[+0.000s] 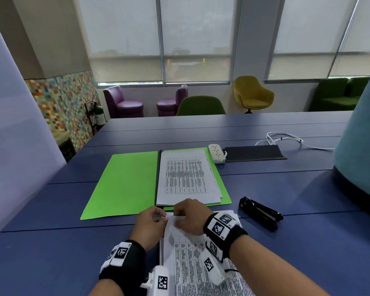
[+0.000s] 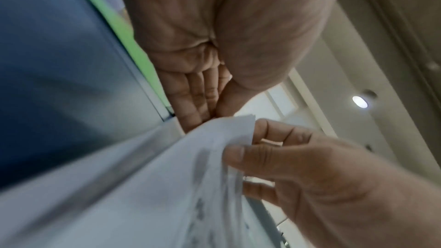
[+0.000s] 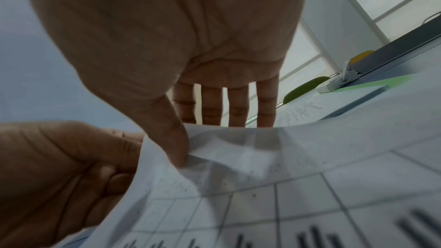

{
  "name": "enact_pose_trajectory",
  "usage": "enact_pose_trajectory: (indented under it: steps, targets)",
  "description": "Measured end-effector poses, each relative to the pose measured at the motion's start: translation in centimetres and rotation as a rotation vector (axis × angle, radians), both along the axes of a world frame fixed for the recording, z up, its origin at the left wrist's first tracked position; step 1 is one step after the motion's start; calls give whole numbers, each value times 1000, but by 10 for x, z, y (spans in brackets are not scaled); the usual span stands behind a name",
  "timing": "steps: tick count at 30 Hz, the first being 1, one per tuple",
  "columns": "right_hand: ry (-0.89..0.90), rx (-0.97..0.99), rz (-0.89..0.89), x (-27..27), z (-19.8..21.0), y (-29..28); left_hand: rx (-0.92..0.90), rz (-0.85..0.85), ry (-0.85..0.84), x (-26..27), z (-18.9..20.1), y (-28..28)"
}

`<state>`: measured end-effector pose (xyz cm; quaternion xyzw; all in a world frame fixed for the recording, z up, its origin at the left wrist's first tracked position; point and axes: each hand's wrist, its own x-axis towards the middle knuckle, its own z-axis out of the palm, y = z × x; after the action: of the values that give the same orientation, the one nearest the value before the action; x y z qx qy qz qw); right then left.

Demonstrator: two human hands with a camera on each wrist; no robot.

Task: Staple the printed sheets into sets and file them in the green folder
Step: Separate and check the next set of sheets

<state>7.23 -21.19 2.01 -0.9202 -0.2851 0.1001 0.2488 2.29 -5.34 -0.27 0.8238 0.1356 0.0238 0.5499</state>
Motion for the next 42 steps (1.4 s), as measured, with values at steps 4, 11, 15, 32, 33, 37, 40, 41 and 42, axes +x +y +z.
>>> enact_pose_trajectory:
  steps: [4,11,15,32,33,37,40,41,42]
  targets:
    - [41,-20,16,-1,3,-4,-163,-36,59,-2,-1,-1]
    - [29,-86,0,0,8,-21,-358,116,9,0,-11,-2]
    - [6,-45,-31,2,7,-20,-415,107,13,5,-10,-4]
    - [138,91,-283,23,31,-60,-532,252,-241,-2,9,1]
    - [194,139,-330,26,36,-77,-531,271,-284,-2,15,3]
    - [618,677,-452,12,36,-116,-618,307,-375,1,37,2]
    - [715,841,-397,-12,25,-102,-668,311,-417,4,52,-12]
    - [676,874,-407,-19,26,-97,-668,299,-426,5,58,-15]
    - [628,923,-420,-23,31,-95,-679,260,-415,4,65,-15]
